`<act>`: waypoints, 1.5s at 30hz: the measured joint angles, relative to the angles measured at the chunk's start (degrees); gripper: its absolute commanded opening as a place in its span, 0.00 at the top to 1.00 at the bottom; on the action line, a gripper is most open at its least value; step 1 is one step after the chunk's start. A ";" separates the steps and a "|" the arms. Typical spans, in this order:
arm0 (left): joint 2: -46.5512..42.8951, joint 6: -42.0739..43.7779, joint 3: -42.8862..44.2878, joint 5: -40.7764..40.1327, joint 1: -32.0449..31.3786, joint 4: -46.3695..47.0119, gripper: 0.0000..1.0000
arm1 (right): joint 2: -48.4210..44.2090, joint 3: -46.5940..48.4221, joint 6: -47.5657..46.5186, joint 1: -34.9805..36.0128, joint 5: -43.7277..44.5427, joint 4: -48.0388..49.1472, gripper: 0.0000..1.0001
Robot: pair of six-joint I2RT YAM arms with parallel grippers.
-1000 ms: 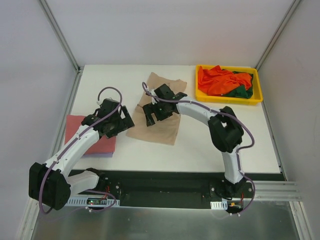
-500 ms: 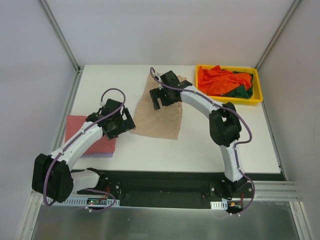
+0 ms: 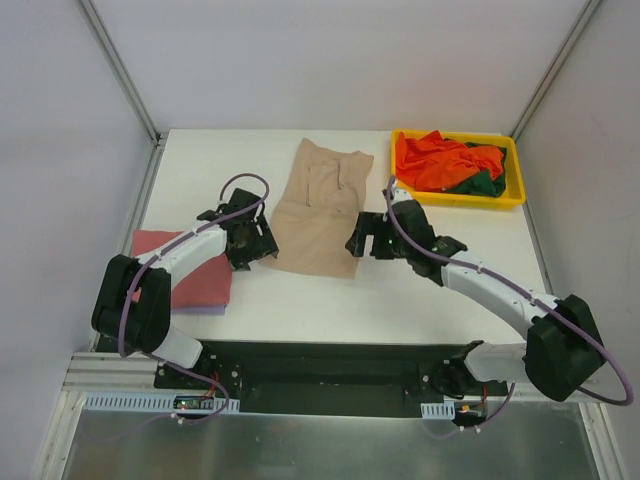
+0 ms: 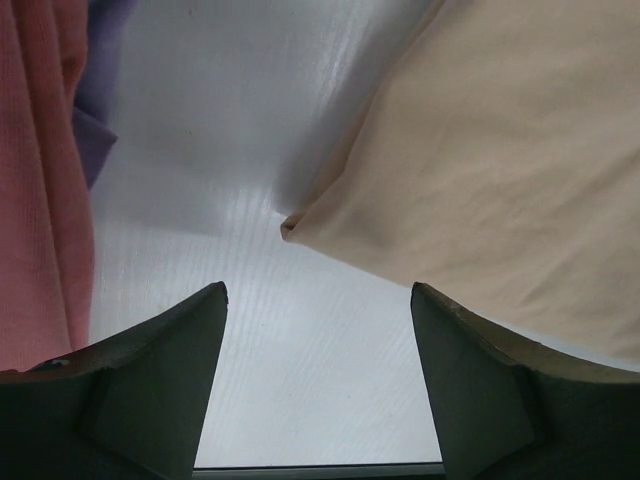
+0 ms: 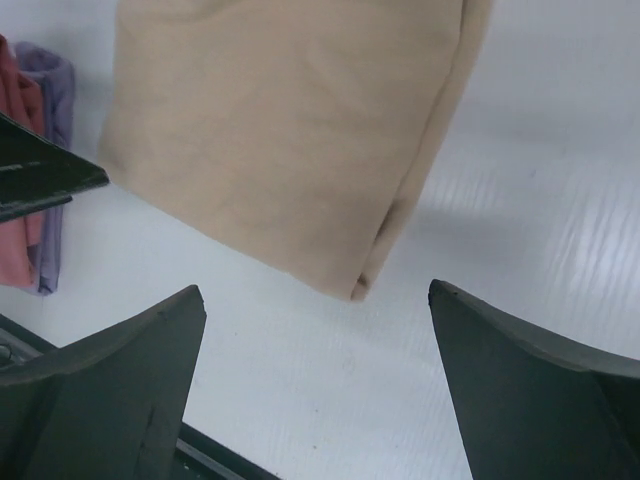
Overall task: Fold and stack the t-shirts
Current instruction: Grab one side of the 2/3 rectangular tshirt with both arms
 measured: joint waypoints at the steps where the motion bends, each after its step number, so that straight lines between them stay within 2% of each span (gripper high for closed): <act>1: 0.98 -0.04 0.09 0.00 0.00 0.24 0.30 | -0.15 -2.75 2.67 0.17 -0.46 1.55 0.04; 4: 2.97 -0.07 0.15 -0.22 0.00 0.44 0.32 | 0.52 -8.48 9.11 0.92 -0.90 2.43 0.02; 7: 4.48 -0.13 0.17 -0.79 0.02 0.61 0.34 | 1.75 -9.73 13.57 2.05 0.09 1.64 0.01; 10: 5.84 -0.20 0.17 -1.09 0.39 0.76 0.38 | 3.41 -9.60 16.79 3.54 1.46 2.51 0.10; 12: 6.78 -0.22 0.26 -1.16 0.52 0.79 0.44 | 5.35 -9.14 18.45 4.28 2.05 2.71 0.14; 17: 8.94 -0.26 1.01 -1.01 1.18 0.90 0.53 | 11.04 -7.96 21.75 5.55 4.15 3.48 0.23; 25: 10.23 0.00 2.05 -0.31 1.86 1.22 0.64 | 16.61 -6.34 25.59 5.95 4.87 8.39 0.47; 28: 10.67 0.11 2.36 0.20 1.86 1.36 0.67 | 17.64 -6.21 26.82 6.32 4.98 9.60 0.49; 32: 11.56 0.13 3.15 0.66 1.86 1.38 0.79 | 17.84 -6.21 27.91 6.78 5.53 9.86 0.49; 35: 12.17 0.11 3.61 1.18 1.86 1.55 0.97 | 17.84 -6.19 28.39 7.30 6.29 9.51 0.50; 36: 12.26 0.13 3.69 1.53 1.86 1.73 1.00 | 17.84 -6.16 28.48 7.45 6.54 9.38 0.50; 45: 12.46 0.26 3.80 2.10 1.86 2.05 1.00 | 17.84 -5.77 30.67 8.79 8.39 6.95 0.58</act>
